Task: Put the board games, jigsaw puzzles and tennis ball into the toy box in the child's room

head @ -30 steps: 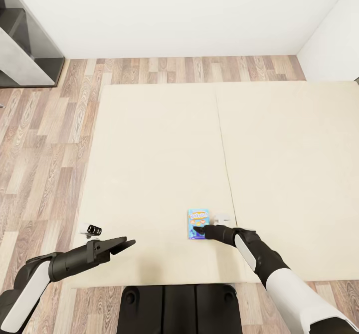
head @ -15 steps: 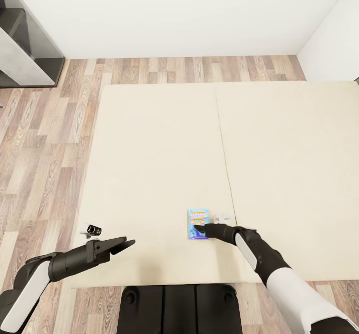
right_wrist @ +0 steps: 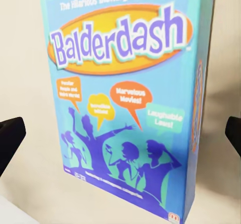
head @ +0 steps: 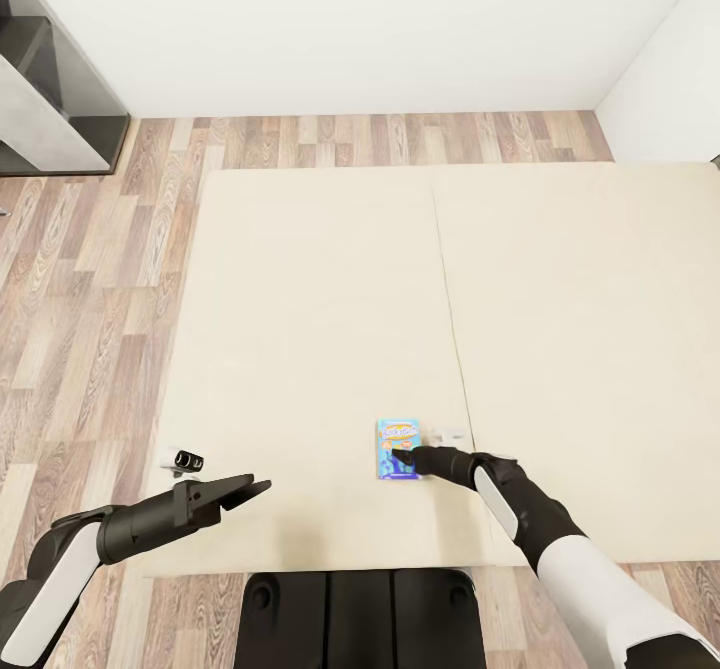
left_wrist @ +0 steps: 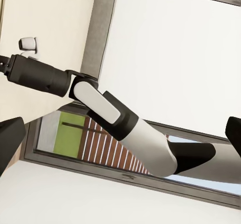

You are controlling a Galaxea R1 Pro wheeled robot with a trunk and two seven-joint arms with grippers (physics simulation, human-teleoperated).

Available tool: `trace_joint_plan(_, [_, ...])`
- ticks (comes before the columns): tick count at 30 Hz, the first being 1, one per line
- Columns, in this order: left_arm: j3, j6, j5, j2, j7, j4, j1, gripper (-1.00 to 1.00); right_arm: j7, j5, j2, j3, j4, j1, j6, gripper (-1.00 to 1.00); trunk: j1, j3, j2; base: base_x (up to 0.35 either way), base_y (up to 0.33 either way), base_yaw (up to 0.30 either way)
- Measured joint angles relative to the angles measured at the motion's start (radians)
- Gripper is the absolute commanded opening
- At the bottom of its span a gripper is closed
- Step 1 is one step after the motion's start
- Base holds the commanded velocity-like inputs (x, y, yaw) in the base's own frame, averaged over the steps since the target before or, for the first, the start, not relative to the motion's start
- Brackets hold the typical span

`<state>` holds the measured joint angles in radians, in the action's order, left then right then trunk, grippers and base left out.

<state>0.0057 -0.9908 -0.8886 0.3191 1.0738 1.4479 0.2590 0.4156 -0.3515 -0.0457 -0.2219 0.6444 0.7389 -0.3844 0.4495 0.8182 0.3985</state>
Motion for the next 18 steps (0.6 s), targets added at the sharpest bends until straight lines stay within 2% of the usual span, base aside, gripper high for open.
trace_joint_plan(18, [0.0, 0.0, 0.002, 0.002, 0.0, 0.0, 0.0, 1.0, 0.0, 0.0, 0.012, 0.0, -0.001, -0.001, 0.028, 1.0, 0.0, 0.0, 0.0, 0.0, 0.0, 0.0])
